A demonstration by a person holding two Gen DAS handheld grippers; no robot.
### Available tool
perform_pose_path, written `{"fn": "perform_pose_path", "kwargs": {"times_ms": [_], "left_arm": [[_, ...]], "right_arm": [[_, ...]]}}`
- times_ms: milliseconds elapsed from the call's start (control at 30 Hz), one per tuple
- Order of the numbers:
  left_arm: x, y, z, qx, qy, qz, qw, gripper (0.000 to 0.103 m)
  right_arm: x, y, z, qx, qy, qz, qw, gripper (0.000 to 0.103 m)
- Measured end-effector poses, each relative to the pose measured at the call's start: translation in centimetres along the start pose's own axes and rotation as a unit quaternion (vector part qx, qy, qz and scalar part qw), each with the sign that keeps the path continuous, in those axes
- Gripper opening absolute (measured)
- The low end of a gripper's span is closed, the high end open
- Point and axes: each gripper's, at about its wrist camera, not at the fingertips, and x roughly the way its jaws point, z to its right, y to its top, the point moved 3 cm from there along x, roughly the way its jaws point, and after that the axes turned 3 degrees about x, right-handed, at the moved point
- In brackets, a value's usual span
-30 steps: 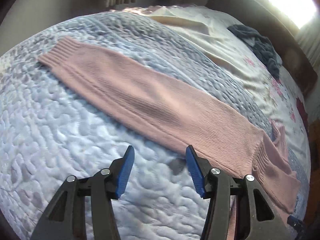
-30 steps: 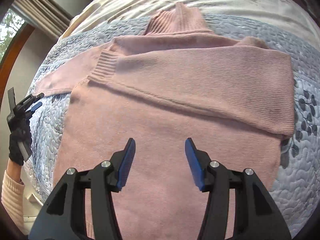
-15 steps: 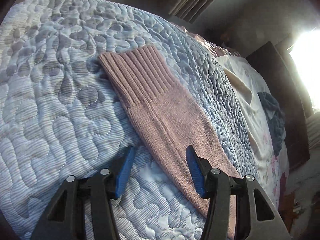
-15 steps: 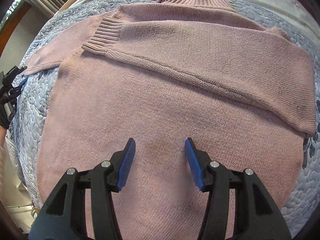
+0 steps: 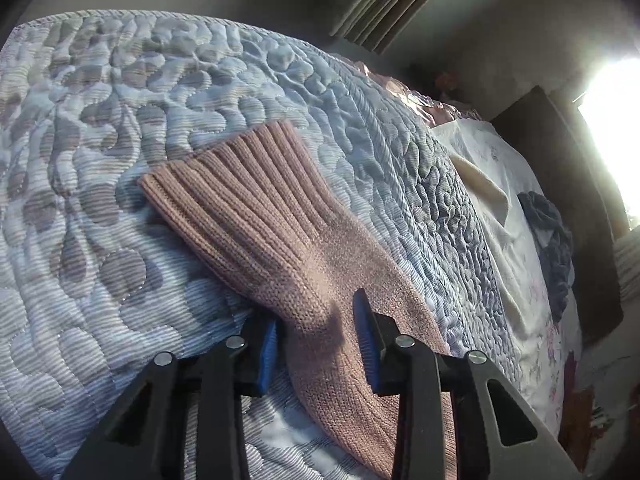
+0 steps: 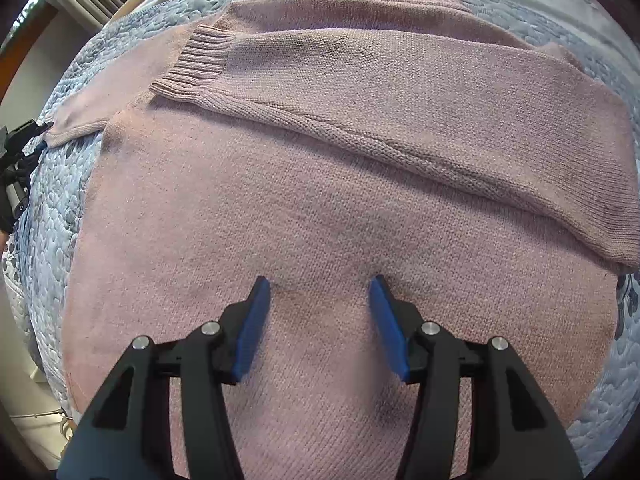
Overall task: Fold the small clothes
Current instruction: 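Move the left tool to the other sleeve cuff and grasp it, then carry the cuff across the sweater body with the left tool and release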
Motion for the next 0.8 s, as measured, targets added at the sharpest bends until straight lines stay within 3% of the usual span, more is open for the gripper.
{"fn": "perform_pose_path", "kwargs": {"times_ms": [67, 233, 433, 600, 800], "left_arm": [[0.0, -0.1, 0.3, 0.003, -0.005, -0.004, 1.0000, 0.014], [-0.8, -0.6, 3.1, 0.040, -0.016, 0.004, 0.9991, 0.012], [-2.8, -3.4, 9.2, 0.093, -0.075, -0.005, 0.9928, 0.011], [-3.8, -8.4, 16.1, 0.151, -0.128, -0.035, 0.9795, 0.011], [-4.5, -16.2, 25.3, 0.218, -0.194, -0.079, 0.9531, 0.011]], "right_arm": [[0.1, 0.1, -0.1, 0.000, 0.001, 0.001, 1.000, 0.053], [-0.1, 0.0, 0.4, 0.009, 0.013, 0.003, 1.000, 0.053], [-1.0, -0.4, 0.8, 0.025, 0.023, 0.012, 0.999, 0.053], [-2.5, -1.2, 1.2, 0.025, 0.022, 0.027, 0.999, 0.053], [-4.4, -1.8, 2.4, 0.031, 0.015, 0.049, 0.998, 0.053]]}}
